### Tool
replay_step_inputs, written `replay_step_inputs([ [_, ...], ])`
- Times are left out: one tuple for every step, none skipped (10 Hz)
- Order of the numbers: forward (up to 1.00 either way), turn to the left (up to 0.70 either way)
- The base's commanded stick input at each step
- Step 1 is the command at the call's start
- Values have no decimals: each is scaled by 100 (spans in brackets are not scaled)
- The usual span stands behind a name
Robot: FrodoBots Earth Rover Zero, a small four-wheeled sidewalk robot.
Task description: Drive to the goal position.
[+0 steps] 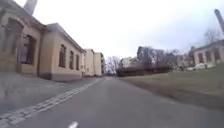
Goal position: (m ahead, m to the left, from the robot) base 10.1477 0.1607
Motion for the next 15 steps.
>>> replay_step_inputs([
  [100,0],
  [100,0],
  [100,0],
  [100,0],
  [100,0],
  [100,0],
  [100,0],
  [100,0],
  [100,0],
  [100,0],
  [100,0],
  [100,0],
  [100,0],
  [100,0],
  [100,0],
])
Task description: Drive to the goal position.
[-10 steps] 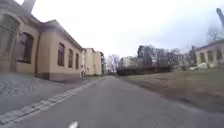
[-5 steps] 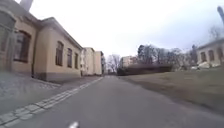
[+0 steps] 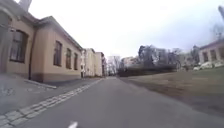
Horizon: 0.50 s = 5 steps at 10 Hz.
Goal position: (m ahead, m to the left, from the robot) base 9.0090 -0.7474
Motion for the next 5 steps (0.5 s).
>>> replay_step_inputs([
  [100,0],
  [100,0],
  [100,0],
  [100,0],
  [100,0],
])
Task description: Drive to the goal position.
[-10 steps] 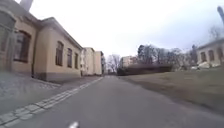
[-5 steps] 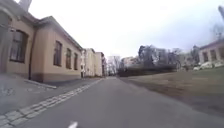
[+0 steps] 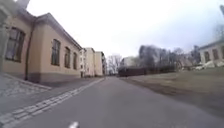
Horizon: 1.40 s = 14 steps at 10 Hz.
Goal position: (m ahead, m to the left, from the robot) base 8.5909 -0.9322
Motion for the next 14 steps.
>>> replay_step_inputs([
  [100,0],
  [100,0],
  [100,0],
  [100,0],
  [100,0],
  [100,0],
  [100,0],
  [100,0],
  [100,0],
  [100,0],
  [100,0],
  [100,0],
  [100,0],
  [100,0],
])
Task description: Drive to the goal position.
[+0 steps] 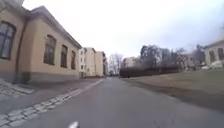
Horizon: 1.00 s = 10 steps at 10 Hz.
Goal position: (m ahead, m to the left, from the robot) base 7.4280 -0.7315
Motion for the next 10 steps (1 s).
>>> replay_step_inputs([
  [100,0],
  [100,0],
  [100,0],
  [100,0],
  [100,0],
  [100,0],
  [100,0],
  [100,0],
  [100,0],
  [100,0],
])
